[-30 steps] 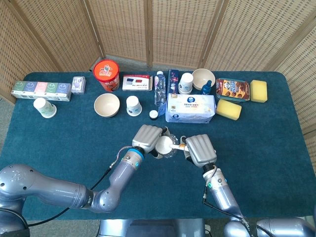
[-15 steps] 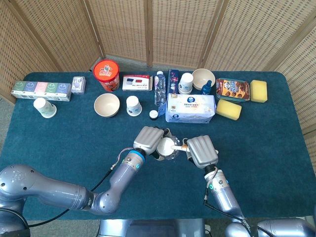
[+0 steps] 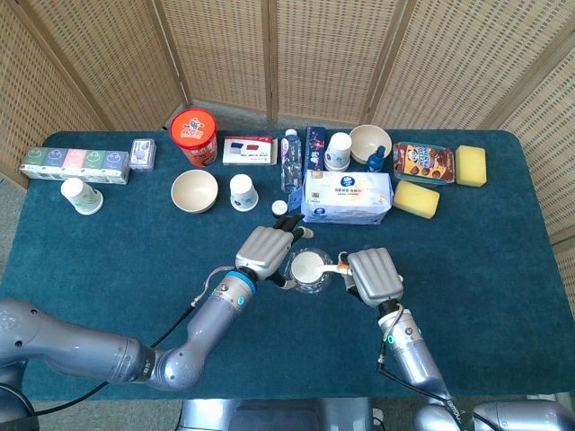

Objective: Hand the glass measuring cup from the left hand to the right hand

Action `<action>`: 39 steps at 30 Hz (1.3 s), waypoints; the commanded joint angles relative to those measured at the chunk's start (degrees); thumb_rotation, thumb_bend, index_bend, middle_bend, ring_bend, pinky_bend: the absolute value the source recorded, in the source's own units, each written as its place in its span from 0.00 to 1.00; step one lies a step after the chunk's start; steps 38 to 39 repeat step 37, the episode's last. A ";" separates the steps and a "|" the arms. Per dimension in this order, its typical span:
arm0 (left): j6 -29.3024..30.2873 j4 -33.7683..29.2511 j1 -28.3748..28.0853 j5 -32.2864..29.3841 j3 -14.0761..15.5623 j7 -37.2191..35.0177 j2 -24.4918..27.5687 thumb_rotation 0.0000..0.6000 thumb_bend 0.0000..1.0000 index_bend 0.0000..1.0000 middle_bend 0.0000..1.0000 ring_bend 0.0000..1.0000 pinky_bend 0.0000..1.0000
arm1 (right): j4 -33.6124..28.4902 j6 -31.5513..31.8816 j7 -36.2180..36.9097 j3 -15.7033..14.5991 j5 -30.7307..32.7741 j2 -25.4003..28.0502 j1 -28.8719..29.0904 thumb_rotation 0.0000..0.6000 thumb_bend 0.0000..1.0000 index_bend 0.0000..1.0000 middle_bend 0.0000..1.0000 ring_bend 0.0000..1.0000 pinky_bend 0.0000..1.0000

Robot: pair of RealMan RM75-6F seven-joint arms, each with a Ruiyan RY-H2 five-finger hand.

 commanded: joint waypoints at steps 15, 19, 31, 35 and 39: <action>-0.40 -10.05 10.21 15.69 8.98 -2.91 18.45 1.00 0.00 0.00 0.00 0.00 0.19 | -0.55 -0.93 6.09 0.06 -2.36 4.46 -2.50 1.00 1.00 0.75 0.90 0.91 1.00; -0.30 -10.16 15.15 23.00 13.07 -5.61 24.38 1.00 0.00 0.00 0.00 0.00 0.07 | -0.54 -0.71 6.87 0.17 -2.90 5.34 -3.02 1.00 1.00 0.75 0.90 0.91 1.00; 3.59 -5.47 29.54 42.05 20.26 -20.24 36.34 1.00 0.00 0.00 0.00 0.00 0.01 | -0.37 0.13 8.54 0.40 -3.88 7.57 -4.55 1.00 1.00 0.75 0.90 0.91 1.00; 5.56 -1.55 34.23 48.04 22.12 -26.35 38.84 1.00 0.00 0.00 0.00 0.00 0.00 | -0.40 0.33 9.01 0.34 -4.28 8.14 -5.08 1.00 1.00 0.75 0.90 0.91 1.00; 6.13 0.30 36.20 49.94 22.94 -29.03 39.64 1.00 0.00 0.00 0.00 0.00 0.00 | -0.37 0.39 9.13 0.29 -4.42 8.32 -5.29 1.00 1.00 0.75 0.90 0.91 1.00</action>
